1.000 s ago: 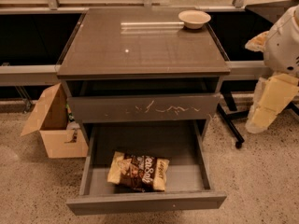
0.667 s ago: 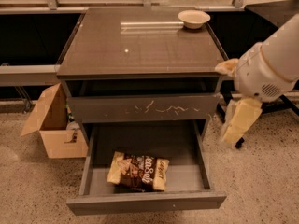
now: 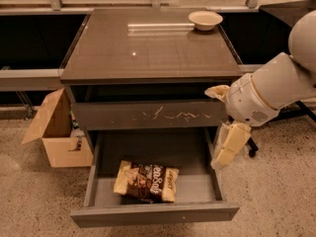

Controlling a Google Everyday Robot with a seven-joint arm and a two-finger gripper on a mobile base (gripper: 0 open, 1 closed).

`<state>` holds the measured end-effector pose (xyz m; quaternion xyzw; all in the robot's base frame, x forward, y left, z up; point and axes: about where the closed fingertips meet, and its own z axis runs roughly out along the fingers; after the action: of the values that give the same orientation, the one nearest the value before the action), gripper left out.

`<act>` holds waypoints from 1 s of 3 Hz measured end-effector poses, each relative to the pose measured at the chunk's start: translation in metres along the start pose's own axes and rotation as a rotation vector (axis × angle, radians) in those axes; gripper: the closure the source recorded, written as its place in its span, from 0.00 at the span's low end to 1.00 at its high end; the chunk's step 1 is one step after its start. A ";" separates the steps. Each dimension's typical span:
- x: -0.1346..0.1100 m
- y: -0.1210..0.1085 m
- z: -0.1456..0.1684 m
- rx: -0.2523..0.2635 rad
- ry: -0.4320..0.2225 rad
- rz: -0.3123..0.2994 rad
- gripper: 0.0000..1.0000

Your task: Pick brown chip bag from middle drawer and place on counter

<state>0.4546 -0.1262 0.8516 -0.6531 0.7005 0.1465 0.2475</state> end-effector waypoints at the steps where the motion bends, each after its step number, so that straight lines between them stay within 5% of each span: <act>1: 0.013 0.002 0.037 -0.052 -0.052 -0.020 0.00; 2: 0.054 0.002 0.131 -0.150 -0.131 -0.047 0.00; 3: 0.054 0.002 0.132 -0.151 -0.133 -0.047 0.00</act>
Offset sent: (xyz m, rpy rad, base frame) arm 0.0193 0.0223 -0.1625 0.1598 0.1218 0.1890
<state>0.4718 -0.1021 0.7125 -0.6750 0.6540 0.2361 0.2470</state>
